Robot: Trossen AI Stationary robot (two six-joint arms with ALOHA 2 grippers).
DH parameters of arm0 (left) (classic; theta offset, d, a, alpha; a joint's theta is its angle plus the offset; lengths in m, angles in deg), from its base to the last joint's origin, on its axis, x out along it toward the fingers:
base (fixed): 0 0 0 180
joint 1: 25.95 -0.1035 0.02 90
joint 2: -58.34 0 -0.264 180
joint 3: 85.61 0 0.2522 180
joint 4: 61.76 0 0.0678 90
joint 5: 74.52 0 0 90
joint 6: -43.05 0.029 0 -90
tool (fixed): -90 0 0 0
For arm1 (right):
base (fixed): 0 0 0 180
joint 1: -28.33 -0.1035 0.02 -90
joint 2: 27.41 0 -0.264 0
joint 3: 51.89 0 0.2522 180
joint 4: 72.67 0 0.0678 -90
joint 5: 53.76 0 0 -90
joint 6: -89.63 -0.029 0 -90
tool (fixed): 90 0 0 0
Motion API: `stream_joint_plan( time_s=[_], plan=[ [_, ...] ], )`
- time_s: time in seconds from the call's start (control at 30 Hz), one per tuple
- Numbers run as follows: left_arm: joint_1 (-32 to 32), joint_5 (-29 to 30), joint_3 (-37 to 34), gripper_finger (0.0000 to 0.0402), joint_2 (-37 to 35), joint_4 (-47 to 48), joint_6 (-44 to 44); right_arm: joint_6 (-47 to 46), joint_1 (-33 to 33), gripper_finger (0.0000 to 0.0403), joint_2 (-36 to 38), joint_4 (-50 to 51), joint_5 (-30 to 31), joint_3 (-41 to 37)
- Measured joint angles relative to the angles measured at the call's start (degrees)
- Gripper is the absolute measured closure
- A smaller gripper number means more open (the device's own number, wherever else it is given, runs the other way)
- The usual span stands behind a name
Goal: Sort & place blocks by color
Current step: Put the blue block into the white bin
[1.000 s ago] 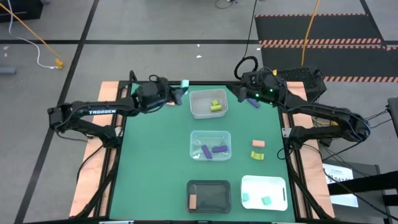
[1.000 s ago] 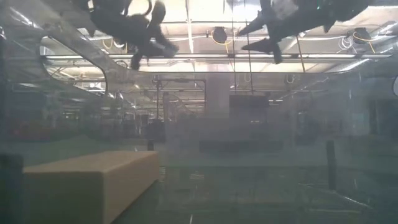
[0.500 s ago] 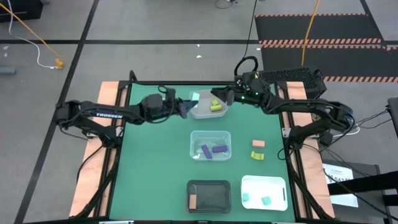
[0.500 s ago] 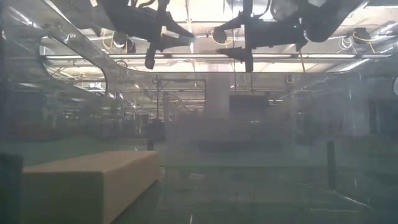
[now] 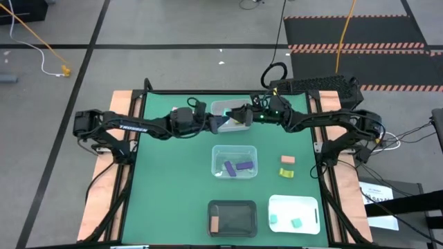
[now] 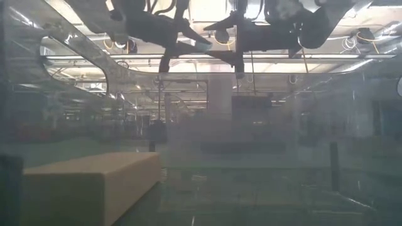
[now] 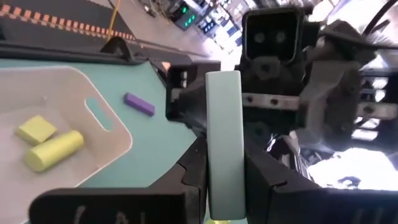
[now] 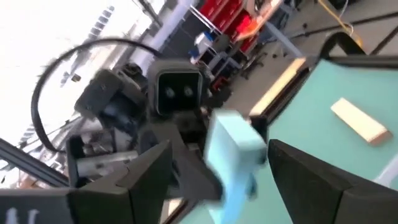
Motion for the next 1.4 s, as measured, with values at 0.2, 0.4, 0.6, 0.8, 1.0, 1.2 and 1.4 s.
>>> stream_joint_plan(
  time_s=[0.2,0.4,0.6,0.8,1.0,1.2,1.4],
  plan=[
    [0.00,-1.13,1.18,0.0344,0.73,0.00,0.04,-0.06,0.00,0.0200,-0.09,0.00,-0.19,0.01],
    [-0.02,-1.28,1.11,0.0344,0.78,-0.10,0.17,-1.62,0.02,0.0324,-0.09,0.25,-0.42,0.00],
    [0.14,-1.76,1.11,0.0333,0.66,-0.58,0.20,-1.56,0.18,0.0354,0.00,-0.49,-3.04,-0.01],
    [0.35,-3.50,1.07,0.0242,0.45,-0.11,1.56,-0.89,1.38,0.0362,1.64,3.40,-4.77,-0.01],
    [-0.09,-7.71,1.07,0.0186,0.39,-0.12,1.78,4.07,4.22,0.0362,9.37,20.59,-9.71,-0.01],
    [-1.22,-9.04,1.07,0.0176,0.37,0.36,1.90,7.15,5.19,0.0362,20.70,48.53,-22.56,-0.01],
    [-4.08,-9.17,1.07,0.0175,0.33,4.26,1.88,7.89,-0.86,0.0362,30.44,81.37,-30.25,-0.01]
  ],
)
